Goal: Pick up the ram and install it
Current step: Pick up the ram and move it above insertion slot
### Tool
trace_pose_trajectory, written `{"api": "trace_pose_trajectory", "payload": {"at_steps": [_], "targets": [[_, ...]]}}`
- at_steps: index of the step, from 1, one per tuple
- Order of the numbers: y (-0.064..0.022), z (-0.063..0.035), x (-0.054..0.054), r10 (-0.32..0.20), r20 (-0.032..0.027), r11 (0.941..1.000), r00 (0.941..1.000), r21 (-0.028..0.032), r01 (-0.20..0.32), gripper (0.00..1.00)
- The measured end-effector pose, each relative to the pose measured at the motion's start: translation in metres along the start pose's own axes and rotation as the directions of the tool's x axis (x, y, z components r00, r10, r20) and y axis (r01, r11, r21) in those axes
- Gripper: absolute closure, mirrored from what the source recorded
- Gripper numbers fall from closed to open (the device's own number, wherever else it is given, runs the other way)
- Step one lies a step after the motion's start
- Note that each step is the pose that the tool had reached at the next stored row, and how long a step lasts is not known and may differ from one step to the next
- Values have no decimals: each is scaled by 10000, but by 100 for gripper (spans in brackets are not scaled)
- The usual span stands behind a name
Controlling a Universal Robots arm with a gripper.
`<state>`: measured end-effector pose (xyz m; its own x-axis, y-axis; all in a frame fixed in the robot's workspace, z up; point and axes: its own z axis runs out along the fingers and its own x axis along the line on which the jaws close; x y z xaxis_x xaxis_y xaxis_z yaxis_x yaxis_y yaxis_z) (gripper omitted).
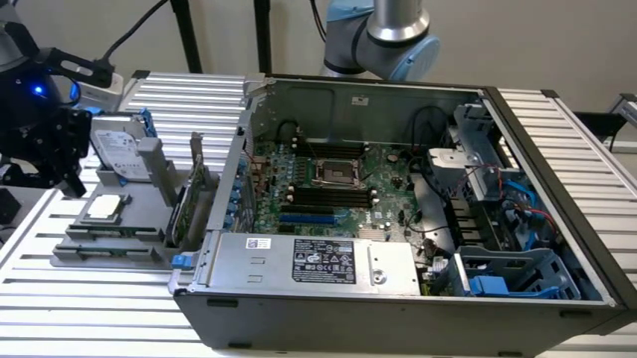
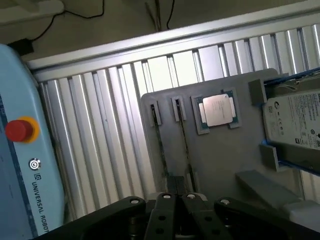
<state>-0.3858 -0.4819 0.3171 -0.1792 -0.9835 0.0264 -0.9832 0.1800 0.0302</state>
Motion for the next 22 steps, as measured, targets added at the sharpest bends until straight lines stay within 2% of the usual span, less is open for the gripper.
{"api": "trace_pose_trajectory", "payload": {"at_steps": [4,8,10,13,18,19,20,22], "targets": [[0,22,0,-724,-23,9974,9974,18,724,89],[13,49,1,-1363,-44,9907,9907,32,1363,89],[42,62,7,-1521,-48,9884,9884,37,1521,89],[80,73,14,-1551,-48,9879,9879,39,1551,89],[81,82,37,-1554,-2,9878,9879,46,1554,88],[79,84,42,-1554,17,9878,9878,45,1554,82],[78,86,48,-1555,39,9878,9878,45,1555,82],[75,94,63,-1557,89,9878,9878,44,1556,70]]}}
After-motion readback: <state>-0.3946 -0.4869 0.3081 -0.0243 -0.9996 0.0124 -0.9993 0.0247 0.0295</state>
